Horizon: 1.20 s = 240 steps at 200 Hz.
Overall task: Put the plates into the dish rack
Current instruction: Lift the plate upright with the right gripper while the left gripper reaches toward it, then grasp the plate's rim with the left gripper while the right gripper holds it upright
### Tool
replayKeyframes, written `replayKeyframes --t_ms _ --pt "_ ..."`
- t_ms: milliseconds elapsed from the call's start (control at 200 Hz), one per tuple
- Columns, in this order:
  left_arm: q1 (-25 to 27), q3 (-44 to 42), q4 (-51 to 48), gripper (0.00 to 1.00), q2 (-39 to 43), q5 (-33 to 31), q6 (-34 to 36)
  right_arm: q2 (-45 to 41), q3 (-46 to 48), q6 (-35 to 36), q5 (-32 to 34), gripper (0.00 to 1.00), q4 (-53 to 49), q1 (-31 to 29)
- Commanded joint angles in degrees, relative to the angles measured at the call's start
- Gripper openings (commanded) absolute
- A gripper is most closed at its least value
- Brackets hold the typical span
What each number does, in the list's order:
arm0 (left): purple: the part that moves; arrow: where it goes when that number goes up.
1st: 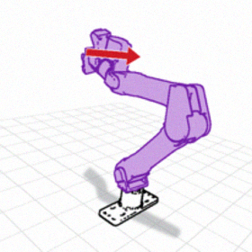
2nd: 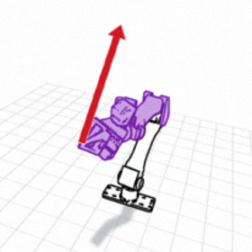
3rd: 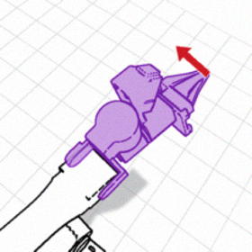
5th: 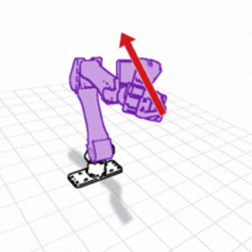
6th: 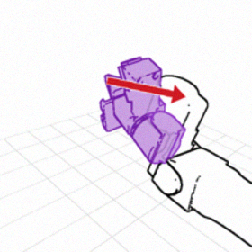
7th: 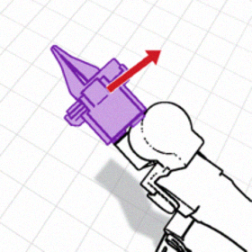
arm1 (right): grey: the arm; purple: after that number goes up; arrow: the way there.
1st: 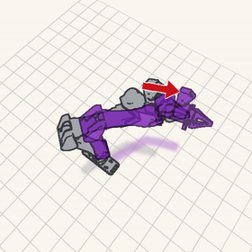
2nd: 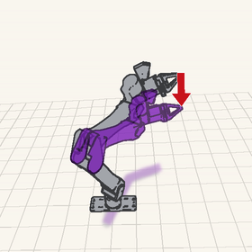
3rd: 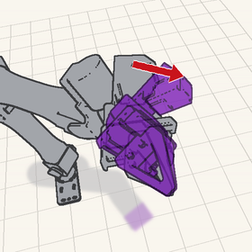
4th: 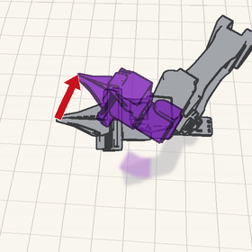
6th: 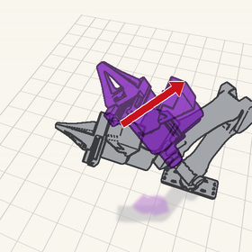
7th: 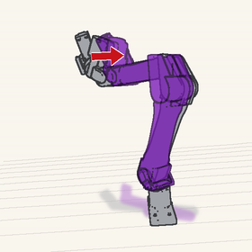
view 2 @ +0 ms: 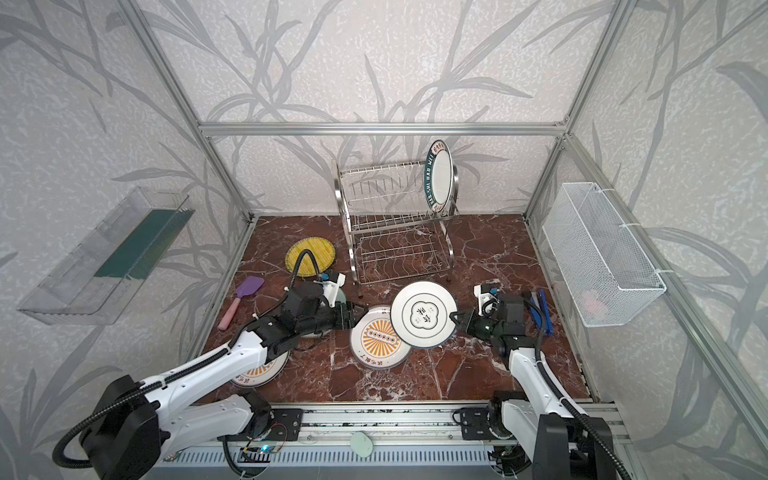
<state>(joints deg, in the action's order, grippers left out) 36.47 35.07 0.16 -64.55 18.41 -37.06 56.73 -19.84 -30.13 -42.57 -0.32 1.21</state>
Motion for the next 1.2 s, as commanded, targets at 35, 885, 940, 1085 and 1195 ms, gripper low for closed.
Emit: replayKeyframes --t_ms 35,885,940,1085,1195 --pt "0.9 -0.1 4.8 0.65 -1.1 2.6 -2.1 -0.1 -3.1 -3.8 -0.7 0.00 6.5 -4.2" --pt "2.5 0.6 8.0 0.44 -4.6 3.4 -4.4 5.7 -3.8 -10.3 0.0 0.00 19.1 -14.4" --pt "2.5 0.9 7.6 0.41 -4.8 3.4 -4.3 5.7 -3.7 -10.3 0.0 0.00 19.2 -14.5" --pt "2.5 0.9 7.5 0.30 -4.9 3.3 -4.4 5.9 -3.7 -10.6 -0.3 0.00 19.9 -14.5" --pt "2.5 0.7 7.6 0.24 -4.5 3.0 -4.5 5.9 -3.6 -10.9 -0.5 0.00 20.4 -14.6"
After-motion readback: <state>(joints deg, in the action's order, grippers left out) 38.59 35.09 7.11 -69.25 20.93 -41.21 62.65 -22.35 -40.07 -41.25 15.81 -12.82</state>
